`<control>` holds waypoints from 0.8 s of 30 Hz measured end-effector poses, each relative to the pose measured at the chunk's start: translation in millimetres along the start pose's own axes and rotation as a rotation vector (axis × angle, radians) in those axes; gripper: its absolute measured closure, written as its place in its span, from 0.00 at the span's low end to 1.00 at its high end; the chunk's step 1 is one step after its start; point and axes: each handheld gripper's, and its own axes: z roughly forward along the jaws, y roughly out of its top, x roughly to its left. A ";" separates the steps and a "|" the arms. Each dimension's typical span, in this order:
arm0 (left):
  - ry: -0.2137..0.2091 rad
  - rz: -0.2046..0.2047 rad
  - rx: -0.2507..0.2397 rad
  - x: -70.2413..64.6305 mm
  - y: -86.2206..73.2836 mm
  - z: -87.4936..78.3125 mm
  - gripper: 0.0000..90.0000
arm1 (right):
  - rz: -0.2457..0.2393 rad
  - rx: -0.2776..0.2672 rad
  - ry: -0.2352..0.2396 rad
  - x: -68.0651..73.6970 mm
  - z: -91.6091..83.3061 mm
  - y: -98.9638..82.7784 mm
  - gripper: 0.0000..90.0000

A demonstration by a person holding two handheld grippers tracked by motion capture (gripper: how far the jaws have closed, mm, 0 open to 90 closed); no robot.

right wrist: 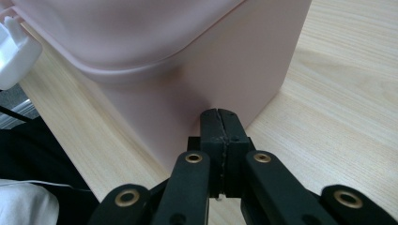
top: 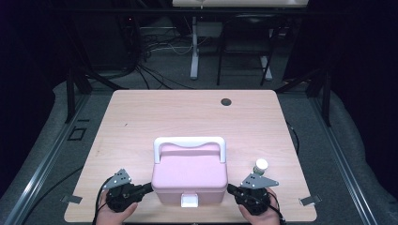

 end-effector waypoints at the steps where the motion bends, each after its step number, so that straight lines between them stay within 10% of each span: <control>1: 0.000 0.000 0.000 -0.1 -0.1 -0.1 1.00 | 0.000 -0.003 -0.001 0.2 0.2 0.0 1.00; 24: -0.009 -0.037 -0.016 8.2 2.9 -2.1 0.86 | 0.020 -0.022 -0.006 -9.5 2.1 1.0 0.87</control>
